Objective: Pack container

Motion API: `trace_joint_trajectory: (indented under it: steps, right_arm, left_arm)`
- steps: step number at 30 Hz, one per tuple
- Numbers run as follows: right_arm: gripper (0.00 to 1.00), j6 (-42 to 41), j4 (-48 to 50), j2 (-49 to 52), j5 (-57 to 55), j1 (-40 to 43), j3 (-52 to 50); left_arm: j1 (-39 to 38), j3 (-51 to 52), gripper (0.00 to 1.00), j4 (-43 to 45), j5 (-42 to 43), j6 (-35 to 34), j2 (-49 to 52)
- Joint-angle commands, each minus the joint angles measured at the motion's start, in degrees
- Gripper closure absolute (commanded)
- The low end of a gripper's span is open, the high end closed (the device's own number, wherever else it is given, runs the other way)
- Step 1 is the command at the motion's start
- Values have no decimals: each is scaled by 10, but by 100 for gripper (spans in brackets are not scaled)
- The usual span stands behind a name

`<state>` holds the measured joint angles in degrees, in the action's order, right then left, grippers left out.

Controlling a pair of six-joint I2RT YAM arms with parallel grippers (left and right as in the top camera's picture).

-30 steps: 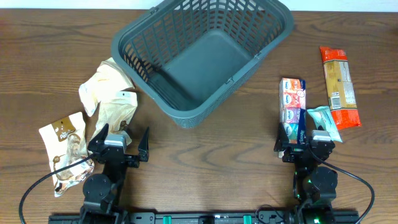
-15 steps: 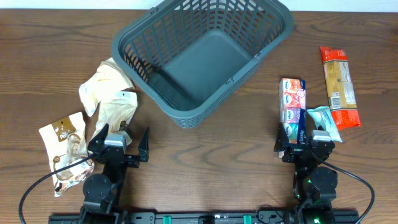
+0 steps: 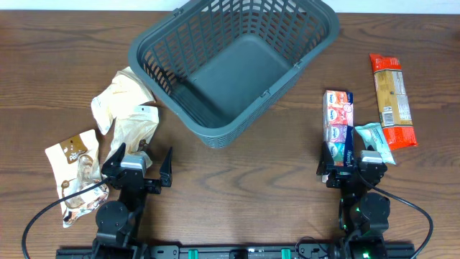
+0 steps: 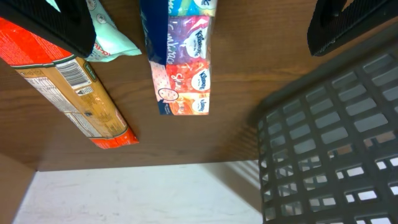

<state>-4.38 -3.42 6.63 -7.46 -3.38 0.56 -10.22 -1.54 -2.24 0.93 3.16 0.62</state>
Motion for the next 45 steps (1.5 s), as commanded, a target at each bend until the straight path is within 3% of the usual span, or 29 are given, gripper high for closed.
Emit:
trace_joint_trajectory:
  steps: [1, 7, 18, 23, 26, 33, 40, 45]
  right_arm:
    - [1, -9, -1, -1, 0, 4, -2]
    - [1, -9, -1, -1, 0, 4, -2]
    - [1, -14, -4, 5, 30, 4, -2]
    - [1, -121, -5, 7, 38, 5, 9]
    - [1, -138, -13, 17, 70, 5, 39]
    - [1, -100, -139, 135, 162, 36, 219]
    - [1, -9, -383, 373, 251, 90, 525]
    - [1, 53, -545, 516, 285, 101, 746]
  left_arm:
    - [3, 13, 1, -18, -5, -4, -3]
    - [3, 13, 1, -16, -5, 5, -3]
    - [3, 8, 1, -16, -5, -82, -3]
    - [3, -36, 2, -38, -5, -83, 25]
    - [3, -108, 2, -96, -7, -82, 86]
    - [3, -320, 1, -186, -18, -82, 321]
    - [3, -559, 1, -317, 7, -82, 550]
    - [3, -689, 1, -415, 28, -82, 639]
